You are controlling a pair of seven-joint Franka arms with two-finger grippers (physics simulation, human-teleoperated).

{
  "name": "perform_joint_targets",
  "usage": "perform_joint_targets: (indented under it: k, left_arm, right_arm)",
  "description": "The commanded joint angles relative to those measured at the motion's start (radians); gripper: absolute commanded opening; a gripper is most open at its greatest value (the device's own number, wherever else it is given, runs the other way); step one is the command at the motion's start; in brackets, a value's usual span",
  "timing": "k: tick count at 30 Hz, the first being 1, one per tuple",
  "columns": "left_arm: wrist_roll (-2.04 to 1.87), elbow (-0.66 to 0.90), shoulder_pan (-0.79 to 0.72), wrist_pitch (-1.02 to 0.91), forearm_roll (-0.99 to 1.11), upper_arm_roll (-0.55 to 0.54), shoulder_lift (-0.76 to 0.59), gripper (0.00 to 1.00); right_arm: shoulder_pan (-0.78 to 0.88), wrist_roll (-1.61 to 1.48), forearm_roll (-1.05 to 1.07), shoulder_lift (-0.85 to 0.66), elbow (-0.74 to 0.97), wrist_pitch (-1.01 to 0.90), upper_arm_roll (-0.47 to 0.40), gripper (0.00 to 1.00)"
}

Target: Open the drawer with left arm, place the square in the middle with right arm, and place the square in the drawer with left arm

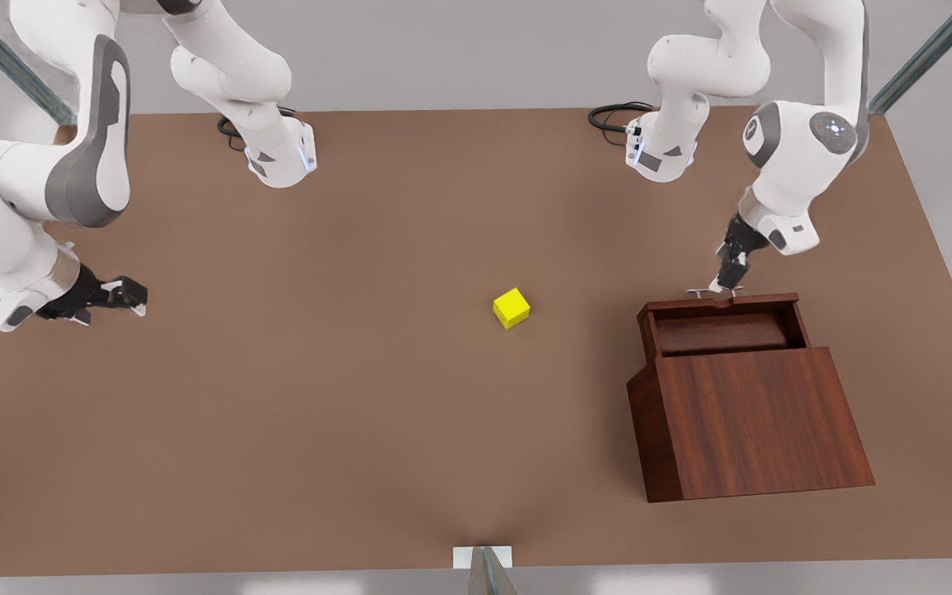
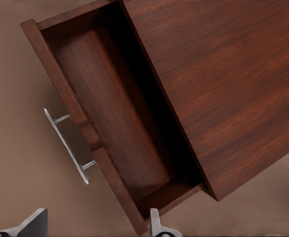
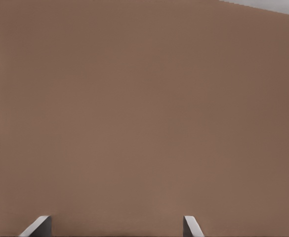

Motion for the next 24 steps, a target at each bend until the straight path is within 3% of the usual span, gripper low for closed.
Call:
perform_joint_targets:
  k: [1,3,5,11,18,24]
  left_arm:
    - [0.035,0.039,-0.008,-0.027,0.005,0.000,0.024,1.00]
    - [0.193,0.247,-0.079,-0.142,-0.005,-0.006,0.163,1.00]
    - [0.325,0.403,-0.158,-0.240,-0.008,-0.005,0.261,1.00]
    - [0.516,0.677,-0.299,-0.346,-0.001,-0.034,0.457,1.00]
    - [1.210,0.742,-0.322,-0.395,0.007,-0.115,0.583,1.00]
    - [1.263,0.805,-0.453,-0.336,0.131,-0.132,0.709,1.00]
  right_arm:
    - [-0.048,0.007,0.000,0.004,0.004,-0.017,-0.001,1.00]
    - [-0.064,0.012,0.015,0.051,0.139,-0.104,-0.001,1.00]
    - [-0.067,0.012,0.015,0.044,0.143,-0.106,-0.002,1.00]
    - [-0.079,0.010,0.009,0.045,0.168,-0.106,-0.002,1.00]
    - [-0.079,0.012,0.012,0.053,0.183,-0.091,-0.002,1.00]
    - [-0.079,0.012,0.012,0.054,0.183,-0.078,-0.002,1.00]
